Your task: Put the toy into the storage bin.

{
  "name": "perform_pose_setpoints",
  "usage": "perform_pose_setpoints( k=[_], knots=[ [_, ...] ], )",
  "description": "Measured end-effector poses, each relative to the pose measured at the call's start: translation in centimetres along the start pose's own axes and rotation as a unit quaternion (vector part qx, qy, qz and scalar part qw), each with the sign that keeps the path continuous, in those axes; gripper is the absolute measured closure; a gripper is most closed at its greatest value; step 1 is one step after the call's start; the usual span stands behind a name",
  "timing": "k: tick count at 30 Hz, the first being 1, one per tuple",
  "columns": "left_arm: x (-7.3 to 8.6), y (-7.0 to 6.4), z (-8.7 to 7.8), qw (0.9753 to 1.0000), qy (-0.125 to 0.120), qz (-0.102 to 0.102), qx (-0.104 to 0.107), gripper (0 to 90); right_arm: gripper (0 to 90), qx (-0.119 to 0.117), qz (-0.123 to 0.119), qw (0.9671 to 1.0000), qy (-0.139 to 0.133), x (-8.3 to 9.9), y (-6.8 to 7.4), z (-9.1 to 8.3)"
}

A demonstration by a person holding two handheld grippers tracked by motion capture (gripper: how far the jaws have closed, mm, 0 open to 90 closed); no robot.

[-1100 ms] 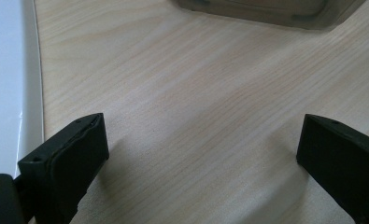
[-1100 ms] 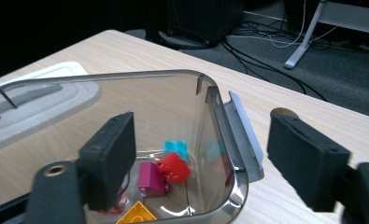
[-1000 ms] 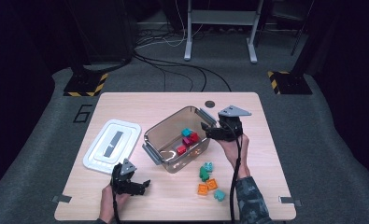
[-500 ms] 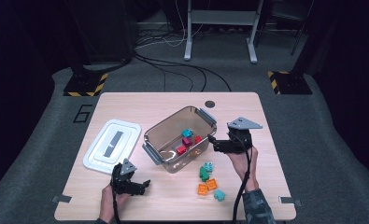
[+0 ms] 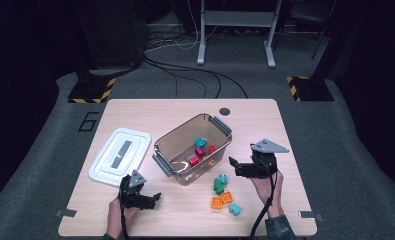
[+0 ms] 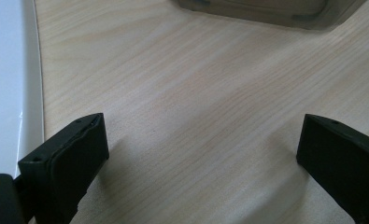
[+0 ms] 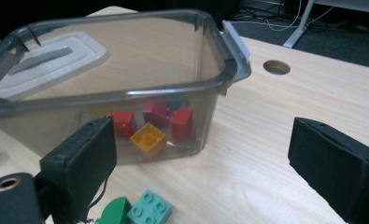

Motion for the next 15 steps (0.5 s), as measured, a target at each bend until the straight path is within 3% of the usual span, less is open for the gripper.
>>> perform_pose_setpoints(
  k=[15],
  knots=[
    [0.0, 0.0, 0.0, 1.0, -0.003, -0.002, -0.002, 2.0, 3.2, -0.009, 0.01, 0.9997, 0.02, 3.6, 1.1, -0.5]
  ],
)
Point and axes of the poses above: each handheld gripper's, and its own axes: z roughly forward along the jaws, x roughly out of its underside, y roughly to its left, the point moved 3 cm from there along z, roughly forward along the jaws, and after that the axes turned 4 degrees about -x, right-handed, at the moved point
